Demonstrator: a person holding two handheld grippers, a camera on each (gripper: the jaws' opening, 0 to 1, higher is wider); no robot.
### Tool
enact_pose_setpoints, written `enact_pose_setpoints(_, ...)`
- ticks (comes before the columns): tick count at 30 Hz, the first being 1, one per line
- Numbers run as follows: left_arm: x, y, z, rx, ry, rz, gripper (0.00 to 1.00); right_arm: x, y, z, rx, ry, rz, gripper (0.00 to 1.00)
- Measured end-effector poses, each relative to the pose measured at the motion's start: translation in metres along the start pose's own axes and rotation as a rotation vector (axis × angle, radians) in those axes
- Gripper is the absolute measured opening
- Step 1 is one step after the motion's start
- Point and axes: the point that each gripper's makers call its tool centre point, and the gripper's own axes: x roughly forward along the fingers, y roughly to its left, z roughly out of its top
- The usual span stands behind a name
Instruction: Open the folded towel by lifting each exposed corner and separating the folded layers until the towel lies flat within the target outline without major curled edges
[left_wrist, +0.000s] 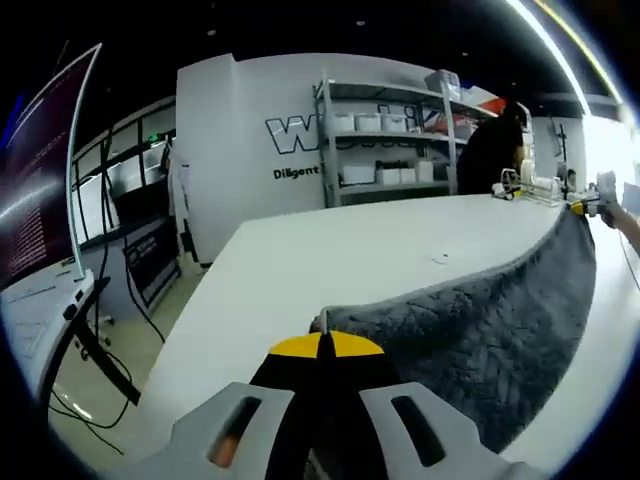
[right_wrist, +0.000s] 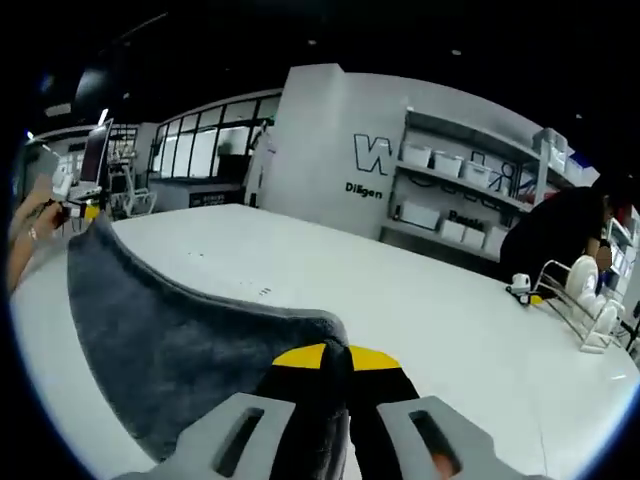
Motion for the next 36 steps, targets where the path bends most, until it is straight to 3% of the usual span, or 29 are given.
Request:
enact_pose_setpoints(10,-0.039,-0.012,-0.002,0.024,-0.002,0.017,0.00,-0.037,0.006,-0.010,0.000,-0.011,0.003,0.02)
enact_pose_setpoints(13,-0.058,-0.007,-0.009,0.064,0.025,0.071,0.00,-0.052,0.009,-0.017,-0.013,0.003,-0.007,0.02)
enact_pose_setpoints(17,-0.072,-0.015,-0.010,0.027,-0.011,0.012,0.00,-0.068,0.021,-0.025,-0.015,0.010,0.018,0.02)
enact_pose_setpoints(23,-0.063,-0.022,-0.012,0.046,0.006,-0.014,0.00,-0.079,0.038,-0.023,-0.035,-0.014,0.045,0.02)
enact_pose_setpoints(29,-0.057,-0.024,-0.021,0.102,0.055,-0.037,0.01,-0.079,0.044,-0.041,-0.026,0.019,0.061,0.03)
enact_pose_setpoints(32,-0.058,-0.023,-0.021,0.230,0.019,-0.033,0.05,-0.079,0.045,-0.052,-0.022,0.033,0.060,0.03)
enact_pose_setpoints(34,-0.059,-0.023,-0.022,0.294,0.021,-0.025,0.24,-0.080,0.046,-0.055,-0.019,0.036,0.061,0.04)
enact_pose_setpoints(35,-0.059,-0.022,-0.026,0.387,0.043,-0.010,0.31,-0.081,0.047,-0.058,-0.023,0.043,0.064,0.04)
enact_pose_setpoints(36,-0.057,-0.023,-0.030,0.428,0.059,-0.019,0.34,-0.083,0.049,-0.060,-0.031,0.044,0.060,0.04)
